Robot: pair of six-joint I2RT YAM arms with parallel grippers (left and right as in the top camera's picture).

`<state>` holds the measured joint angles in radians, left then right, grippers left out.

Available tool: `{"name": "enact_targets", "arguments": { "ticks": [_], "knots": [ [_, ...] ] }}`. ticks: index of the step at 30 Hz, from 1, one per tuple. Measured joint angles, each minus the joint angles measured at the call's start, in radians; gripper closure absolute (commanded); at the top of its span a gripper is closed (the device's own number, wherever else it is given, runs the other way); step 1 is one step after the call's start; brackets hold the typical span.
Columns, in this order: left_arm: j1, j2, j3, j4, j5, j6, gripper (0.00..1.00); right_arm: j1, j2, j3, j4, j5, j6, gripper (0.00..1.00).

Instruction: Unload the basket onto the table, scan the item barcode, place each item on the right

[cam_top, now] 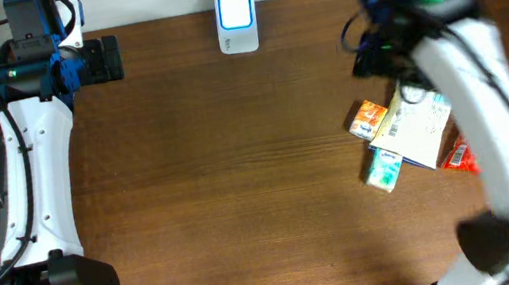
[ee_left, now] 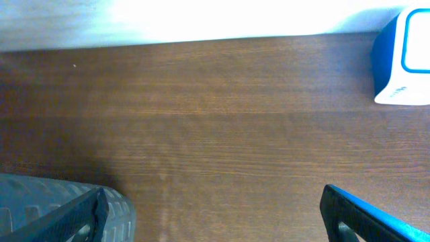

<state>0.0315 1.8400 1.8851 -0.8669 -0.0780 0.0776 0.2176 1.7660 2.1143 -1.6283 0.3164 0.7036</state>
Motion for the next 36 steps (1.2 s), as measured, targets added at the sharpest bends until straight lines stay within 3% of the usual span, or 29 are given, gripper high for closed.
{"name": "enact_targets", "arguments": {
  "ticks": [9, 16, 19, 22, 28, 36],
  "knots": [
    [0.000, 0.000, 0.000, 0.000, 0.000, 0.000, 0.01, 0.000, -0.301, 0.058, -0.061, 0.127, -0.013, 0.01],
    [0.000, 0.000, 0.000, 0.000, 0.000, 0.000, 0.01, -0.013, -0.538, 0.053, -0.051, 0.200, -0.255, 0.01],
    [0.000, 0.000, 0.000, 0.000, 0.000, 0.000, 0.01, -0.082, -0.651, -0.002, 0.064, 0.204, -0.313, 0.01],
    [0.000, 0.000, 0.000, 0.000, 0.000, 0.000, 0.01, -0.148, -0.798, -0.166, 0.267, 0.185, -0.393, 0.01],
    [0.000, 0.000, 0.000, -0.001, 0.000, 0.000, 0.01, -0.256, -1.160, -0.777, 0.816, 0.035, -0.655, 0.01],
    [0.000, 0.000, 0.000, -0.001, 0.001, 0.000, 0.01, -0.303, -1.552, -1.551, 1.338, -0.109, -0.739, 0.01]
  ]
}}
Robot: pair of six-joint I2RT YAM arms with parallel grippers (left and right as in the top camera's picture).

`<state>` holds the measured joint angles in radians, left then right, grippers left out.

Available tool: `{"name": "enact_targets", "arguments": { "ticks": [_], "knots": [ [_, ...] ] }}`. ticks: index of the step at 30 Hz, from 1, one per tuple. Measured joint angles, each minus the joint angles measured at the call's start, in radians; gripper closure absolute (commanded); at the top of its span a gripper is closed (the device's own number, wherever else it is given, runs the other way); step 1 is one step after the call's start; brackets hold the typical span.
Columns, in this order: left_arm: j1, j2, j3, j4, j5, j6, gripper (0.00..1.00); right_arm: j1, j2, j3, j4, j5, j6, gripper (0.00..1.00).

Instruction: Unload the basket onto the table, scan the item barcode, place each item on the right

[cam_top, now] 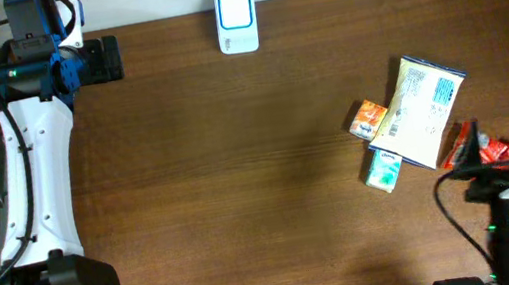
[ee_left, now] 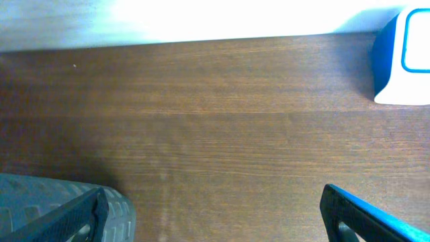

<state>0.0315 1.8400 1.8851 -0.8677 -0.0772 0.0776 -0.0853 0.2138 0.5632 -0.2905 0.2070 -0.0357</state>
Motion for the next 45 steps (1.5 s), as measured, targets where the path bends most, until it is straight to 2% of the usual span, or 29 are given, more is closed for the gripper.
{"name": "enact_targets", "arguments": {
  "ticks": [2, 5, 14, 45],
  "knots": [
    [0.000, 0.000, 0.000, 0.000, 0.000, 0.000, 0.01, -0.003, -0.085, -0.161, 0.105, -0.050, -0.005, 0.01],
    [0.000, 0.000, 0.000, 0.000, -0.001, 0.000, 0.01, -0.005, -0.173, -0.320, 0.175, -0.095, -0.010, 0.01],
    [0.000, 0.000, 0.000, 0.001, 0.000, 0.000, 0.01, -0.005, -0.198, -0.538, 0.195, -0.151, -0.017, 0.01],
    [0.017, -0.007, -0.011, 0.011, -0.002, 0.000, 0.01, -0.005, -0.199, -0.545, 0.209, -0.183, -0.017, 0.01]
  ]
}}
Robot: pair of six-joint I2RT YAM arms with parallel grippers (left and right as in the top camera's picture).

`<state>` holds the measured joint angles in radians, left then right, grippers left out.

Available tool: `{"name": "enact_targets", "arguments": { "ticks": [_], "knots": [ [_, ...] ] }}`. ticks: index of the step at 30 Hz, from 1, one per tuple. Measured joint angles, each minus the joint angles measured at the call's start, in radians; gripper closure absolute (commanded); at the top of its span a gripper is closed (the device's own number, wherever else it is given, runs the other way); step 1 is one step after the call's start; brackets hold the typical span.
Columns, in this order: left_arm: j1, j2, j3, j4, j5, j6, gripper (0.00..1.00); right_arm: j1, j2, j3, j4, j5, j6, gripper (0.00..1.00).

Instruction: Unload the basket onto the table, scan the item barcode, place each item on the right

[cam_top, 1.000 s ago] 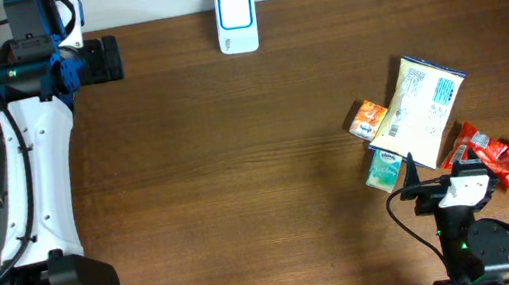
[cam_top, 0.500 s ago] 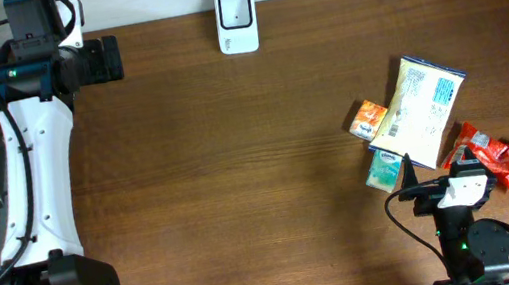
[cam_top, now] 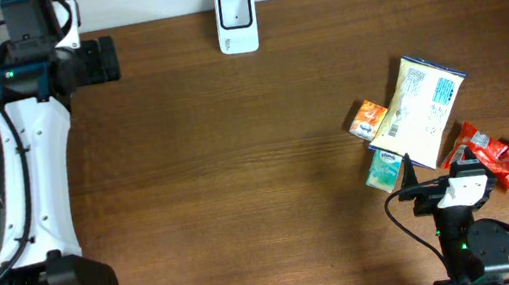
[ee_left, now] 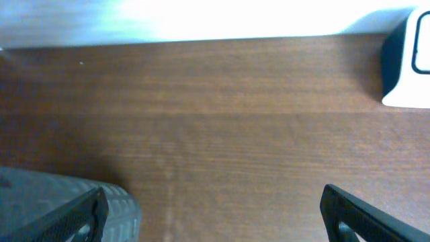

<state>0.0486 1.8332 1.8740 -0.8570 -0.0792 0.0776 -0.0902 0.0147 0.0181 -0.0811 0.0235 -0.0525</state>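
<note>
The white scanner (cam_top: 237,21) stands at the table's far edge, its window dark; its left side (ee_left: 408,64) shows at the right border of the left wrist view. The items lie at the right: an orange box (cam_top: 368,118), a pale packet with blue print (cam_top: 423,107), a teal packet (cam_top: 381,173) and a red packet (cam_top: 493,160). My left gripper (cam_top: 105,60) (ee_left: 213,202) stands open and holds nothing, far left of the scanner. My right gripper (cam_top: 434,172) sits at the near edge of the item pile, its two black fingers apart, nothing seen between them.
The right arm's base (cam_top: 472,241) is folded at the table's near right edge. A dark mesh surface borders the table on the left. The brown table (cam_top: 241,185) stretches between scanner and items.
The scanner's window was lit blue-white and is now dark. My right arm, folded at the near right corner, now sits further left by the teal and red packets. The left gripper shifted only slightly.
First my right arm reached high over the items, covering part of the pale packet, with the scanner lit. Then it was folded at the near right corner and all items lay uncovered. Now it is nearer the pile and the scanner is dark. The left arm stayed open by the far left.
</note>
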Motion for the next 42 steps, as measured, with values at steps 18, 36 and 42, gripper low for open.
{"name": "enact_targets", "arguments": {
  "ticks": [18, 36, 42],
  "knots": [
    [0.054, -0.877, -1.335, 0.979, 0.237, 0.282, 0.01, 0.000, -0.002, -0.002, 0.001, -0.007, 0.000, 0.01],
    [0.032, -1.784, -1.864, 0.788, 0.142, 0.331, 0.01, 0.000, -0.003, -0.003, 0.004, -0.007, 0.000, 0.01],
    [0.019, -1.819, -1.864, 0.787, 0.134, 0.331, 0.01, 0.000, -0.004, -0.003, 0.003, -0.007, 0.000, 0.01]
  ]
}}
